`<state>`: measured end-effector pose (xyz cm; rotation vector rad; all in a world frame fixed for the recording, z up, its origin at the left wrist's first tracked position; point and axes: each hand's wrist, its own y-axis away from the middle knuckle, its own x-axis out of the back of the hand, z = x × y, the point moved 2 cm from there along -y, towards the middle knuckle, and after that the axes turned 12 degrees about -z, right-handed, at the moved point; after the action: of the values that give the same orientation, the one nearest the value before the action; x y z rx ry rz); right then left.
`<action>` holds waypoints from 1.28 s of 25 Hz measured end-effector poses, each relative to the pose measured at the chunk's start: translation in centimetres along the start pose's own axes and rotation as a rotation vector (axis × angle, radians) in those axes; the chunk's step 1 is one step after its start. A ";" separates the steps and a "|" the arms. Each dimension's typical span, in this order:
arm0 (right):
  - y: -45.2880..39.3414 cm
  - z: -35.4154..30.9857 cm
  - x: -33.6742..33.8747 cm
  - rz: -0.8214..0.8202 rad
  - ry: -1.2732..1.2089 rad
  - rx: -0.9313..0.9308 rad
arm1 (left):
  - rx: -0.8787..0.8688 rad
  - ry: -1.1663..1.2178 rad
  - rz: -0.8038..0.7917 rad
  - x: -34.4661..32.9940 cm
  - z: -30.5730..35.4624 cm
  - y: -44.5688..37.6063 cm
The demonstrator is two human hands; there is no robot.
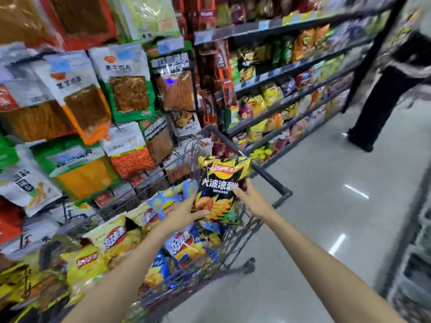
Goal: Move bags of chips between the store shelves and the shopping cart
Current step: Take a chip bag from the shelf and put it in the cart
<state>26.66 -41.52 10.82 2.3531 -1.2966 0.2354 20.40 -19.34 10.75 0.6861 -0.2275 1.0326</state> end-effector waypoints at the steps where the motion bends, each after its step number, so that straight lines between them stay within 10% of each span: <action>1: 1.7 0.6 3.2 0.055 0.002 0.021 | -0.048 -0.026 0.008 -1.6 3.1 -1.6; 13: 11.3 7.2 31.1 0.446 -0.122 0.102 | -0.321 -0.213 -0.071 -12.1 27.1 -20.6; 32: -16.0 11.1 60.2 0.426 -0.112 0.052 | -0.231 -0.110 -0.031 -3.7 38.0 -57.6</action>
<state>72.16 -84.95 17.37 2.1314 -1.8611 0.2720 72.57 -64.44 14.34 0.5354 -0.4234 0.9225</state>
